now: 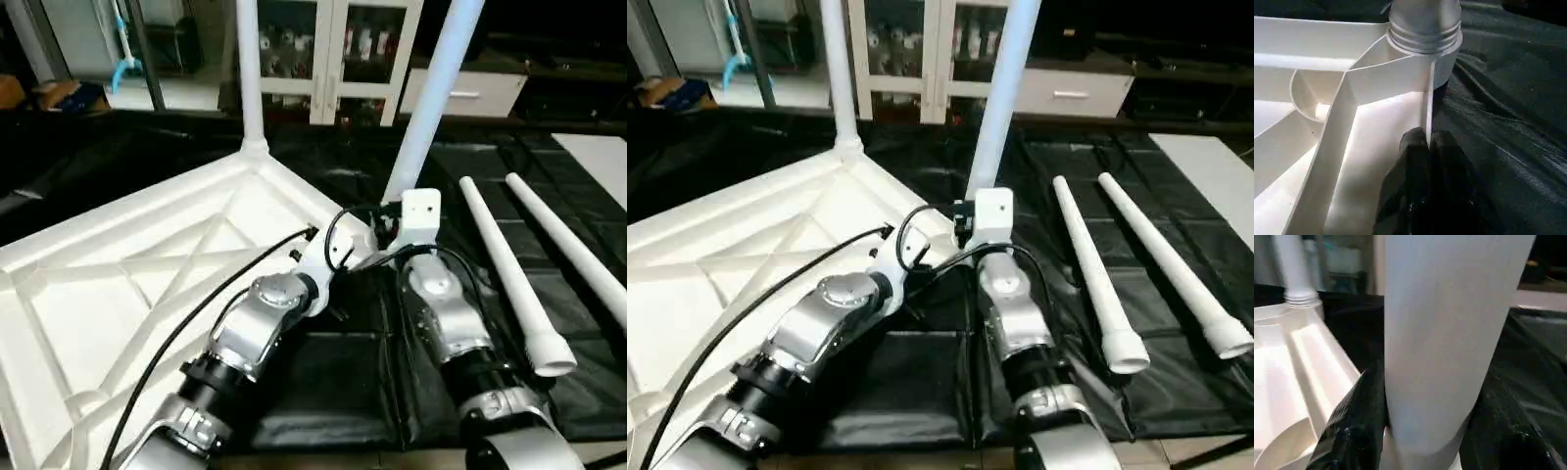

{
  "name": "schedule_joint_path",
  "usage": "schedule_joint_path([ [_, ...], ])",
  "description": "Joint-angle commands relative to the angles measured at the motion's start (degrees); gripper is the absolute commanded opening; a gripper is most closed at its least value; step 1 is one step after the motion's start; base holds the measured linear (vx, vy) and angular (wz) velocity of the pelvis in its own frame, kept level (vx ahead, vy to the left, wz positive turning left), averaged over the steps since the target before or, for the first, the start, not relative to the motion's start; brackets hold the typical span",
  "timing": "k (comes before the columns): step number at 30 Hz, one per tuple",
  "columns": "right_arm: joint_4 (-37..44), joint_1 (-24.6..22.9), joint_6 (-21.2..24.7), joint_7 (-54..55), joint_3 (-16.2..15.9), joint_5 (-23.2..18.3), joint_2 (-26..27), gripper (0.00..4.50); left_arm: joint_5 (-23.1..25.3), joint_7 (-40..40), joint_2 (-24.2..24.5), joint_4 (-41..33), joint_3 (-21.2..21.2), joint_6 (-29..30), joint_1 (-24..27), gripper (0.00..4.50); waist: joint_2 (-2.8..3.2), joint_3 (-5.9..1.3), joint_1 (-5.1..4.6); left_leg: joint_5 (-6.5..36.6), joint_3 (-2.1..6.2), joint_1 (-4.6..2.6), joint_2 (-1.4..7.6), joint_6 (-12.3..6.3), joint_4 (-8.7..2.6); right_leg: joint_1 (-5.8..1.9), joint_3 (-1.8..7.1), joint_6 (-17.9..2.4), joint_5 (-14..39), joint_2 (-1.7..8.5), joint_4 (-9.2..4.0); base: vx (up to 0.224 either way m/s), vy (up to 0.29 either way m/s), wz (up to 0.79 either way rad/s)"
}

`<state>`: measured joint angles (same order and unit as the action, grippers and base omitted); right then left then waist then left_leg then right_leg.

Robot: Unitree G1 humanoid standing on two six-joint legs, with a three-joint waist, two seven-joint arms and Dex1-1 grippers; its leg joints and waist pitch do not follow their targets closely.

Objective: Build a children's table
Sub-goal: Rotate leg to tighten

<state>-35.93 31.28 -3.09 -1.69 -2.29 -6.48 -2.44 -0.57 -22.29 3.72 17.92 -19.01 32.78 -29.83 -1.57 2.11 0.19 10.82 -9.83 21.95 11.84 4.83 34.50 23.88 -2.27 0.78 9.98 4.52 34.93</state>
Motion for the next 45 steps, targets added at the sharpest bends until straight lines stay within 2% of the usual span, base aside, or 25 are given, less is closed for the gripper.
schedule_joint_path([
  [1,3.78,-3.11,-1.54,-5.28,-2.01,-0.04,-0.40,2.42,1.58,0.92,3.81,-1.85,4.11,-2.24,-1.09,0.00,-0.43,-3.97,0.21,8.31,-0.37,-0.33,0.39,-2.27,-3.61,-2.87,1.41,-9.30,4.70,1.72,-3.47,0.000,0.000,0.00],
  [2,7.03,-4.22,-1.32,-8.04,-2.28,-1.14,-1.33,2.42,1.02,-3.25,5.99,-3.51,2.87,-3.23,0.02,0.00,-0.50,-3.92,0.29,6.86,-0.38,-0.10,0.34,-2.98,-3.58,-3.17,1.40,-9.90,2.59,1.69,-3.22,0.000,0.000,0.00],
  [3,10.58,-5.34,-0.29,-11.74,-2.41,-3.48,-2.68,2.61,-0.60,-10.01,9.22,-5.97,0.92,-5.40,1.92,0.00,-0.11,-3.79,0.59,4.98,-0.36,0.06,0.37,-4.76,-3.57,-3.40,1.43,-10.92,-0.08,1.90,-2.98,0.000,0.000,0.00],
  [5,11.56,-5.62,0.25,-12.97,-2.33,-4.66,-3.24,2.75,-1.74,-13.15,10.57,-7.00,0.13,-6.51,2.85,0.00,-0.09,-3.73,0.16,4.96,-0.08,0.40,0.46,-4.97,-3.82,-3.77,1.37,-11.07,0.33,1.98,-2.81,0.000,0.000,0.00],
  [6,12.75,-6.14,2.57,-17.52,-2.19,-7.70,-4.32,2.88,-2.95,-16.78,12.49,-8.43,-0.45,-7.69,4.17,0.00,0.47,-3.67,0.05,7.79,-0.17,-0.53,0.80,-4.56,-3.83,-3.18,1.50,-12.06,2.94,1.96,-3.20,0.000,0.000,0.00],
  [7,14.02,-6.84,4.15,-22.20,-2.53,-9.81,-5.97,2.99,-4.12,-20.31,14.33,-9.91,-0.89,-8.88,5.40,0.00,0.60,-3.67,0.02,8.22,-0.23,-0.82,0.74,-4.60,-3.71,-3.12,1.54,-12.77,2.41,1.76,-3.09,0.000,0.000,0.00],
  [10,15.28,-7.83,5.81,-28.99,-3.44,-11.29,-8.69,3.11,-5.66,-24.55,16.48,-11.85,-1.16,-9.92,6.85,0.00,0.71,-3.40,0.46,7.79,-0.54,-1.10,1.06,-4.42,-3.90,-2.92,1.54,-14.88,0.30,1.63,-2.86,0.000,0.000,0.00],
  [11,16.62,-9.25,6.30,-35.41,-4.48,-11.63,-12.56,3.11,-6.81,-26.95,18.12,-13.05,-0.79,-9.52,7.51,0.00,0.76,-3.34,0.63,8.38,-0.62,-1.30,1.05,-4.34,-3.95,-2.83,1.50,-15.01,0.96,1.58,-3.00,0.000,0.000,0.00],
  [12,17.75,-10.37,6.61,-40.04,-4.42,-12.63,-15.23,3.11,-7.64,-28.49,19.19,-13.78,-0.32,-8.92,7.80,0.00,0.61,-3.27,0.99,9.26,-0.69,-1.28,1.07,-4.21,-3.95,-3.10,1.56,-14.71,2.13,1.67,-3.12,0.000,0.000,0.00],
  [14,18.78,-11.30,7.27,-44.49,-3.48,-14.27,-17.64,3.11,-8.65,-30.38,20.28,-14.61,0.12,-8.21,8.00,0.00,0.55,-3.16,1.57,10.24,-0.79,-1.30,1.13,-3.73,-4.05,-3.09,1.71,-14.31,4.14,1.96,-3.24,0.000,0.000,0.00],
  [16,19.44,-11.79,7.79,-47.37,-2.72,-15.12,-19.38,3.11,-9.70,-32.05,21.25,-15.37,0.20,-8.10,8.15,0.00,0.37,-3.12,1.49,11.42,-0.73,-1.03,1.00,-3.19,-4.15,-3.08,1.69,-13.81,6.75,2.01,-3.43,0.000,0.000,0.00],
  [19,19.67,-11.77,9.12,-51.91,-2.55,-16.85,-21.65,2.96,-10.67,-33.87,22.26,-16.19,-0.01,-8.11,8.49,0.00,0.33,-3.06,1.64,12.21,-0.77,-1.22,1.06,-2.82,-4.08,-2.85,1.77,-13.39,9.25,2.11,-3.66,0.000,0.000,0.00],
  [20,19.52,-11.57,9.64,-52.74,-2.70,-17.06,-22.08,2.86,-10.77,-34.31,22.40,-16.35,-0.11,-8.33,8.61,0.00,0.31,-3.07,1.64,12.06,-0.74,-1.12,1.06,-2.78,-4.10,-2.90,1.75,-13.31,9.43,2.12,-3.67,0.000,0.000,0.00],
  [21,19.48,-11.52,9.77,-52.99,-2.75,-17.07,-22.22,2.79,-10.78,-34.49,22.43,-16.43,-0.10,-8.39,8.66,0.00,-0.11,-3.07,1.73,11.79,-0.76,-1.11,1.03,-2.90,-4.06,-2.86,1.73,-13.08,10.15,2.13,-3.67,0.000,0.000,0.00],
  [23,19.24,-11.09,11.30,-55.78,-3.21,-17.83,-22.93,2.62,-10.72,-35.48,22.43,-17.22,0.14,-8.36,9.16,0.00,-0.09,-3.09,1.70,11.22,-0.71,-0.99,0.98,-2.91,-4.02,-2.87,1.71,-12.61,10.99,2.16,-3.74,0.000,0.000,0.00],
  [31,18.56,-11.16,12.98,-59.18,-4.70,-18.41,-22.92,2.06,-11.75,-36.89,23.02,-18.42,-0.40,-7.11,9.35,0.00,-0.15,-3.27,1.77,9.00,-0.68,-0.94,1.02,-3.56,-3.89,-2.87,1.61,-13.24,8.57,2.13,-3.37,0.000,0.000,0.00],
  [33,16.39,-10.60,11.83,-55.70,-3.99,-16.64,-22.12,1.95,-11.07,-36.16,23.25,-18.63,-0.68,-6.24,9.43,0.00,-0.16,-3.22,1.68,8.97,-0.70,-0.91,1.02,-3.47,-3.89,-2.80,1.60,-13.37,8.53,2.11,-3.32,0.000,0.000,0.00],
  [36,10.39,-8.52,9.27,-43.18,-2.70,-10.06,-20.05,1.91,-8.09,-31.44,21.96,-16.79,-0.72,-3.72,8.44,0.00,-0.08,-3.14,1.46,10.03,-0.73,-1.01,0.96,-2.32,-3.97,-2.59,1.57,-13.06,10.67,2.13,-3.57,0.000,0.000,0.00],
  [38,5.29,-6.60,9.92,-27.20,-0.84,-4.98,-17.83,1.89,-4.85,-23.46,18.32,-13.20,0.58,-0.61,6.40,0.00,-0.08,-3.02,0.71,10.27,-0.49,-0.56,0.84,-0.74,-4.25,-2.81,1.47,-12.23,12.32,2.05,-3.57,0.000,0.000,0.00],
  [39,3.71,-6.09,11.53,-19.04,0.34,-3.17,-16.62,1.87,-3.07,-18.11,15.92,-11.10,1.63,1.69,5.20,0.00,0.03,-2.89,0.29,11.42,-0.60,-1.03,0.68,1.08,-4.18,-2.25,1.55,-11.44,14.80,1.92,-3.91,0.000,0.000,0.00],
  [40,3.24,-5.95,12.36,-15.88,0.85,-2.57,-16.14,1.86,-2.33,-15.87,14.91,-10.25,2.10,2.72,4.70,0.00,-0.11,-3.04,0.13,12.48,-0.53,-1.20,0.70,1.56,-4.12,-2.28,1.56,-11.32,15.97,2.05,-4.04,0.000,0.000,0.00],
  [41,2.81,-6.11,15.01,-6.37,1.39,0.30,-14.65,1.86,-1.17,-8.23,10.95,-7.08,4.58,6.05,3.12,0.00,-0.26,-3.18,0.09,13.26,-0.37,-0.89,0.60,1.78,-4.09,-2.65,1.53,-10.43,16.99,2.18,-4.16,0.000,0.000,0.00],
  [42,2.68,-6.35,16.15,-2.69,1.52,1.29,-13.56,1.86,-0.62,-5.45,9.45,-5.59,5.22,5.68,2.44,0.00,-0.31,-3.28,0.18,13.66,-0.47,-1.23,0.58,1.80,-3.91,-2.23,1.59,-9.33,15.86,1.97,-4.37,0.000,0.000,0.00],
  [44,2.63,-6.45,16.38,-1.30,1.52,1.62,-12.90,1.86,-0.40,-4.34,8.82,-4.93,5.40,5.26,2.15,0.00,-0.58,-3.26,0.01,13.66,-0.45,-0.77,0.34,1.42,-3.98,-2.52,1.52,-8.73,15.44,1.76,-4.34,0.000,0.000,0.00],
  [45,2.04,-6.76,15.82,5.34,1.07,3.21,-8.15,1.86,0.74,1.32,5.46,-1.29,5.71,1.78,0.60,0.00,-0.25,-3.26,-0.05,13.64,-0.41,-0.73,0.31,1.26,-3.96,-2.22,1.55,-8.08,14.79,1.79,-4.57,0.000,0.000,0.00],
])
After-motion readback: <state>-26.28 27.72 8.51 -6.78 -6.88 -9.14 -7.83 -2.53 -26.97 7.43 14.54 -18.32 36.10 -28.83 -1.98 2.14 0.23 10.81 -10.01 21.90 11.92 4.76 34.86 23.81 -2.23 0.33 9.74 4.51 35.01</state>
